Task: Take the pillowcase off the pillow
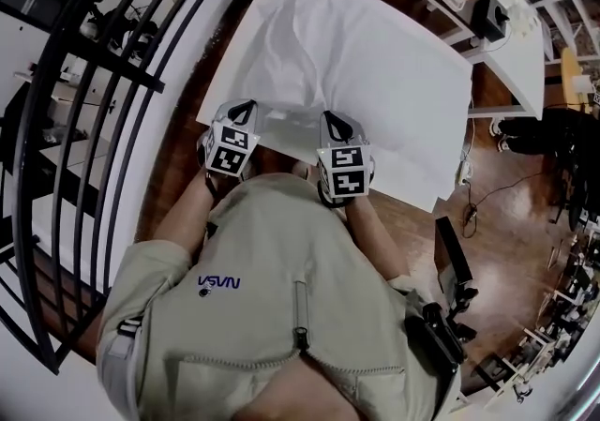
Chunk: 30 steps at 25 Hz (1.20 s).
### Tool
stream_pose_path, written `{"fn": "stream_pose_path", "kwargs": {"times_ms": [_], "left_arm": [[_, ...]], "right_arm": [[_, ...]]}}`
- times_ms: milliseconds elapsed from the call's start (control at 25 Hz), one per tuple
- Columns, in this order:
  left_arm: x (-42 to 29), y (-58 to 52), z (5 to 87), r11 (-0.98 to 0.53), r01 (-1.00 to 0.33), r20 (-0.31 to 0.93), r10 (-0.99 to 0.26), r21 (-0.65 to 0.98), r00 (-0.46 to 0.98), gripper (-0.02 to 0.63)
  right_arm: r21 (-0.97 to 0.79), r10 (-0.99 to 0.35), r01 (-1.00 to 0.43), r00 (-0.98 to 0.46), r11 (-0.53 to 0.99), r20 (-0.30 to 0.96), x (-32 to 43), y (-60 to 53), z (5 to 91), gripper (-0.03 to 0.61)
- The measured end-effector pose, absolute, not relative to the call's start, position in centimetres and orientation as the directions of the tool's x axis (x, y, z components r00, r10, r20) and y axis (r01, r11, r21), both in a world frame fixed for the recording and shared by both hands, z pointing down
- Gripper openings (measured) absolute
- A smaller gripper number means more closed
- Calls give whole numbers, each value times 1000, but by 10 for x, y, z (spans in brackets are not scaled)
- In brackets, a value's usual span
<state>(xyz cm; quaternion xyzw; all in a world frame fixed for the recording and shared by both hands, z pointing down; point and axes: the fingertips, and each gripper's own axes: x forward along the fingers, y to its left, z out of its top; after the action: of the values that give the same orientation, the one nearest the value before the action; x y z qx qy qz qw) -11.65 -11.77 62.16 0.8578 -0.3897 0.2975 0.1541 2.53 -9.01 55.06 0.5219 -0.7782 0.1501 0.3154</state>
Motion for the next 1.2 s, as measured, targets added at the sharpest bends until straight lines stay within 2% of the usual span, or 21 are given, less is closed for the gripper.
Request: {"fn": "stream_pose_path", "kwargs": {"times_ms": [160, 360, 520, 560, 600, 640, 720, 800, 840, 920, 1000, 1120, 1160, 1200], "left_arm": [[-112, -107, 641, -632, -770, 668, -538, 83, 514, 8], [-117, -109, 593, -619, -785, 565, -635, 38, 527, 31], [-89, -118, 572, -645, -757, 513, -618, 102, 596, 234], [-78, -122, 576, -657, -744, 525, -594, 121, 609, 266], [-68, -127, 582, -669, -732, 547, -566, 132, 616, 270], [-60, -129, 588, -682, -719, 576, -537, 134, 617, 258], [-53, -130, 597, -706, -701, 618, -505, 106, 602, 160], [-56, -131, 594, -703, -708, 607, -534, 69, 588, 58], [-60, -131, 590, -693, -718, 594, -552, 62, 585, 36], [-66, -130, 585, -680, -731, 576, -576, 57, 581, 20], [-69, -128, 581, -680, -732, 568, -585, 46, 579, 18], [-67, -126, 576, -682, -731, 559, -593, 33, 579, 17], [-67, -125, 576, -682, -731, 555, -596, 31, 580, 15], [-68, -125, 575, -682, -731, 552, -598, 30, 581, 15]], "right_arm": [[55, -672, -916, -250, 398, 697, 32, -81, 581, 6], [73, -678, -906, -256, 417, 690, 30, -85, 582, 6], [60, -668, -898, -278, 436, 690, 26, -87, 583, 6], [58, -665, -895, -283, 442, 691, 25, -87, 583, 6], [57, -660, -891, -290, 451, 693, 23, -88, 583, 6], [54, -653, -885, -299, 463, 696, 19, -87, 582, 6], [54, -643, -867, -324, 496, 694, 12, -86, 576, 18], [73, -662, -850, -349, 521, 664, 4, -87, 558, 72], [92, -681, -845, -356, 527, 640, 0, -90, 547, 104], [144, -717, -827, -369, 544, 591, -9, -103, 525, 156], [202, -723, -786, -392, 585, 570, -25, -117, 513, 177], [255, -666, -703, -400, 663, 629, -53, -129, 527, 215], [272, -647, -683, -379, 678, 662, -57, -130, 537, 207], [293, -638, -673, -345, 679, 689, -56, -131, 545, 119]]}}
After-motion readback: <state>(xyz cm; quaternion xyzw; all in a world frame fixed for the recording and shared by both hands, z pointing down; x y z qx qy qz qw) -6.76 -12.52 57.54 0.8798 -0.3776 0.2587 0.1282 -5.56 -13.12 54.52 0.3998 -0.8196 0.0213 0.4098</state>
